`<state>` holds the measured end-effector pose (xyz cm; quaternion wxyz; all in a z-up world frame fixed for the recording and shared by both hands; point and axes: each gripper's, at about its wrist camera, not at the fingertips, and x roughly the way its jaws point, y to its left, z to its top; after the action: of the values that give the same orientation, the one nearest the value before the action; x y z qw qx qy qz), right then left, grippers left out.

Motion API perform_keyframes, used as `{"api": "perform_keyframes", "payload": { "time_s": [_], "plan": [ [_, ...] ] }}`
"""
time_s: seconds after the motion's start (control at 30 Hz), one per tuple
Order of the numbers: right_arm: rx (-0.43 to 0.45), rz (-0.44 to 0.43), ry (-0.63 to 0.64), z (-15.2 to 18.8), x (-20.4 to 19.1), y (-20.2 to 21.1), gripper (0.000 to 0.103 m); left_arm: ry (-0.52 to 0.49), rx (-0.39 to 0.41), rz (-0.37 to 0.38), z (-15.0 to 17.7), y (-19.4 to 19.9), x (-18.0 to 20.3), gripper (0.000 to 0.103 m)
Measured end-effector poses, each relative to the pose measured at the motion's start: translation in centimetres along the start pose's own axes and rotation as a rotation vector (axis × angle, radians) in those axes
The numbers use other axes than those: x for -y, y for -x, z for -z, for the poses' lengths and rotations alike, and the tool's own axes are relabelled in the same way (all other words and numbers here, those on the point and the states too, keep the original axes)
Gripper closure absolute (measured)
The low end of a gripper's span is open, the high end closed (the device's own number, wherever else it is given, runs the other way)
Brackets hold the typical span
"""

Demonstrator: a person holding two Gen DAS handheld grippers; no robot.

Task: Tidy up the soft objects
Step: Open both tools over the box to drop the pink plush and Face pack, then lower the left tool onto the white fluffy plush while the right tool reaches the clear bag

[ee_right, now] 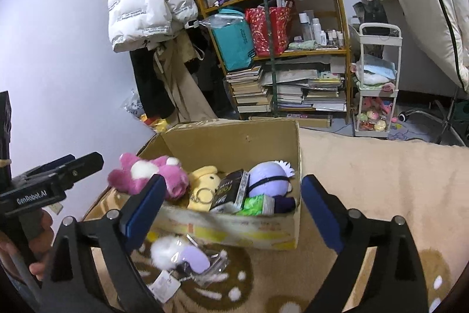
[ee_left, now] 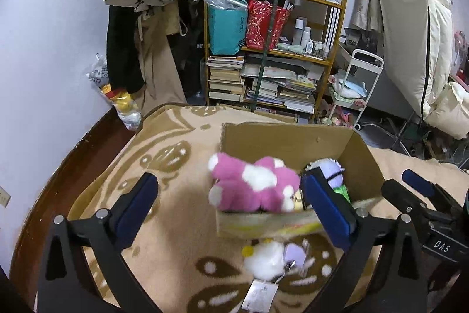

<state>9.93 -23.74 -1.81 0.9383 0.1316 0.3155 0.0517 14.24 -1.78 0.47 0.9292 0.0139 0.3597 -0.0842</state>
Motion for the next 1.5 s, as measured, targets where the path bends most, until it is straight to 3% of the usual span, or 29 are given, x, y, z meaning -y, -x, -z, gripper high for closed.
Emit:
{"api": "perform_keyframes", "payload": {
  "time_s": [0.27, 0.6, 0.93, 1.17, 1.5],
  "plan": [
    [-0.017, -0.006, 0.078, 1.0, -2.4, 3.4, 0.000, -0.020, 0.016, -0.063, 2.2, 4.7, -1.2, 0.003],
    [-0.091, -0.006, 0.142, 4.0, -4.6, 4.7, 0.000, -0.021, -0.052, -0.072, 4.9, 5.8, -1.9, 0.003],
    [-0.173, 0.004, 0.169, 5.9, -4.7, 1.3, 0.000, -0.017, -0.121, -0.082, 6.0, 1.9, -2.0, 0.003],
    [-0.252, 0.003, 0.176, 6.9, -4.7, -1.9, 0.000, -0.056, -0.212, -0.074, 6.3, -1.5, -1.1, 0.003],
    [-0.348, -0.016, 0.173, 8.5, -4.3, -6.6, 0.000, -0.033, -0.380, -0.049, 7.1, -7.1, -0.9, 0.003]
  ]
}}
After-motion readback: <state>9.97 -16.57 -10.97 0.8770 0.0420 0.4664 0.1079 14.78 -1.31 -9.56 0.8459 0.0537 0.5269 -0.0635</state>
